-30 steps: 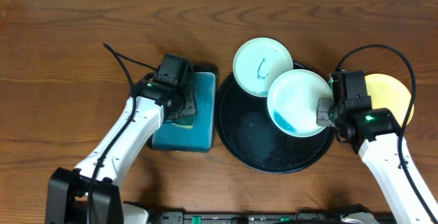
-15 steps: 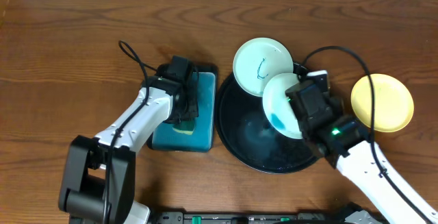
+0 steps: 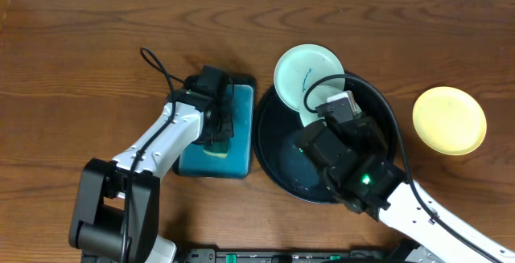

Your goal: Clean dirty plates on tray and stack at the side

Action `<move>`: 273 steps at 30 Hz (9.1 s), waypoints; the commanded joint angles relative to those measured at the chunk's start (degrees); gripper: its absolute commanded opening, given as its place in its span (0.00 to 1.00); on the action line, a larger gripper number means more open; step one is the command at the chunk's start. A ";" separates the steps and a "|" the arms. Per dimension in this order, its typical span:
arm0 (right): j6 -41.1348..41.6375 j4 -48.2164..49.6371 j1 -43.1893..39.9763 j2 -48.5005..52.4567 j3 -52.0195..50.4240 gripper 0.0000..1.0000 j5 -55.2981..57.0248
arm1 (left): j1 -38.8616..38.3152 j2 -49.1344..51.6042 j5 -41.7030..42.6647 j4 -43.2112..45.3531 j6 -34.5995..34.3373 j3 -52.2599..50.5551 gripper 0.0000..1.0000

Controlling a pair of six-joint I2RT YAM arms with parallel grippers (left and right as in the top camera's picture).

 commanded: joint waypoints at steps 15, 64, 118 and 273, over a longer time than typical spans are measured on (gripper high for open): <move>-24.63 4.85 3.89 -0.74 1.33 0.01 6.45 | 0.37 0.02 -0.92 -0.07 0.55 -0.39 0.08; -25.05 7.52 2.27 -0.72 1.29 0.01 8.41 | 0.37 0.02 -0.92 -0.04 0.52 -0.39 0.08; 24.57 3.37 -82.49 17.42 0.96 0.01 -60.33 | 0.37 0.02 -0.92 -0.22 0.55 -0.39 0.08; 1.33 -4.42 -39.60 34.23 7.41 0.01 -74.79 | 0.96 0.15 -0.94 4.37 4.76 0.83 0.08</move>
